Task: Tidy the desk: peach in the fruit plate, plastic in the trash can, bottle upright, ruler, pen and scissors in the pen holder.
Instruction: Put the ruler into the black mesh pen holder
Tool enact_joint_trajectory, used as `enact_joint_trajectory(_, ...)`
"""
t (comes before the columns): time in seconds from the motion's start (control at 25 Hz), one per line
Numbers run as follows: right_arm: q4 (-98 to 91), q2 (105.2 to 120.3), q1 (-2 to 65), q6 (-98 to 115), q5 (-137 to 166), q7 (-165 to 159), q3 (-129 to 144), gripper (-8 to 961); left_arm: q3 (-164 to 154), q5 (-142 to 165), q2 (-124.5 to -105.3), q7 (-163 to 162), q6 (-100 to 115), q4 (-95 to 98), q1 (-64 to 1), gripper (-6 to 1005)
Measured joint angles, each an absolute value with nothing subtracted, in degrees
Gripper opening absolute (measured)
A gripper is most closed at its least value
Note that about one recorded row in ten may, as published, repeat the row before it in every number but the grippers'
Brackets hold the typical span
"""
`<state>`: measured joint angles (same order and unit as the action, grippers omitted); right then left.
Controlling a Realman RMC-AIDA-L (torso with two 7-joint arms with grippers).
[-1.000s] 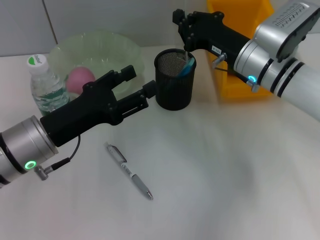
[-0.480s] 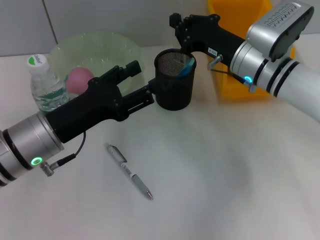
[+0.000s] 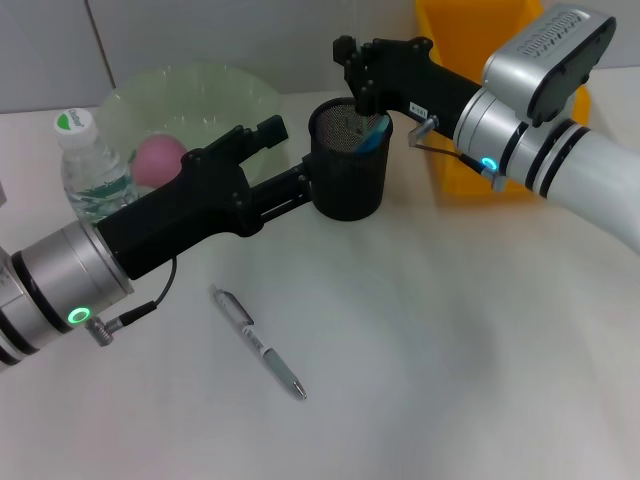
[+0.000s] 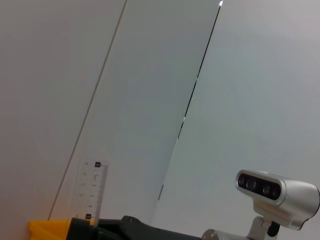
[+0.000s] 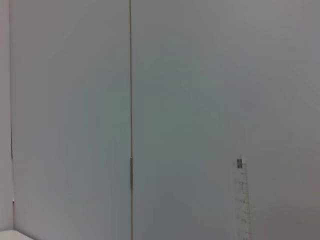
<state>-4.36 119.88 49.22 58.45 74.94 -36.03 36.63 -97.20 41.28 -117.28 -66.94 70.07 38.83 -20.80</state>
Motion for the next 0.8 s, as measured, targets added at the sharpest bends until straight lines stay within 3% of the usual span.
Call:
enact_joint_trajectory(0.72,-4.12,119.87,48.85,58.28,75.06,-36.65,36.65,154,-97.20,41.40,-117.34,-66.28,70.24,38.75,-21.00,807)
enact_joint_trajectory(0.8,-4.12,119.87,48.71,58.47,74.97,-36.73,36.65,216,-97.20,41.40,-117.34,-66.27,70.30,38.76,-21.00,807)
